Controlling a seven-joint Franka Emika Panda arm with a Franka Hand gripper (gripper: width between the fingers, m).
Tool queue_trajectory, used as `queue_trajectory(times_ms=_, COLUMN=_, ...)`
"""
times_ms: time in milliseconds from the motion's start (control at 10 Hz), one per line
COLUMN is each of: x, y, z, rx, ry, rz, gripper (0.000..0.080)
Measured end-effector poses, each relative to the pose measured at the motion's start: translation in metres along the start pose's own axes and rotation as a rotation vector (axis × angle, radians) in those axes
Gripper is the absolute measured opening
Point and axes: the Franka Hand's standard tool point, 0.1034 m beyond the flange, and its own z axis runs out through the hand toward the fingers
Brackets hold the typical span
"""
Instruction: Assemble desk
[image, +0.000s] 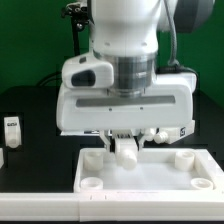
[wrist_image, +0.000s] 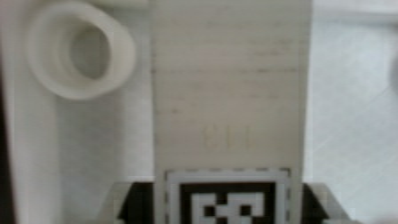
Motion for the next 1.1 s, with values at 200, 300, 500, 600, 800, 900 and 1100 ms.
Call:
queue_trajectory(times_ms=200, x=0.001, y=0.002, z=0.003, rx=-0.003, ry=-0.001, rz=0.004, gripper=0.0279)
queue_trajectory(times_ms=300, x=0.001, y=0.002, z=0.003, rx=-0.003, ry=-0.002, rz=0.004, gripper=0.0279)
queue_trajectory(times_ms=500, x=-0.008, y=0.008, z=0.005, rx=0.009, ry=0.011, rz=0.033, gripper=0.0281)
queue_trajectory(times_ms=600, x=-0.029, y=0.022, z=0.006, rx=0.02, ry=-0.002, rz=0.021, gripper=0.0281)
queue_trajectory(times_ms=800, x=-0.079, y=0.05, z=0.01, rx=0.033, ry=-0.015, rz=0.047, gripper=0.0281)
queue_trajectory(times_ms=900, x=-0.093, y=0.055, z=0.018, rx=0.032, ry=-0.017, rz=0.068, gripper=0.0281)
queue_trajectory(times_ms=1100, x=-0.088, y=0.052, z=0.017, rx=0.032, ry=-0.015, rz=0.059, gripper=0.0281)
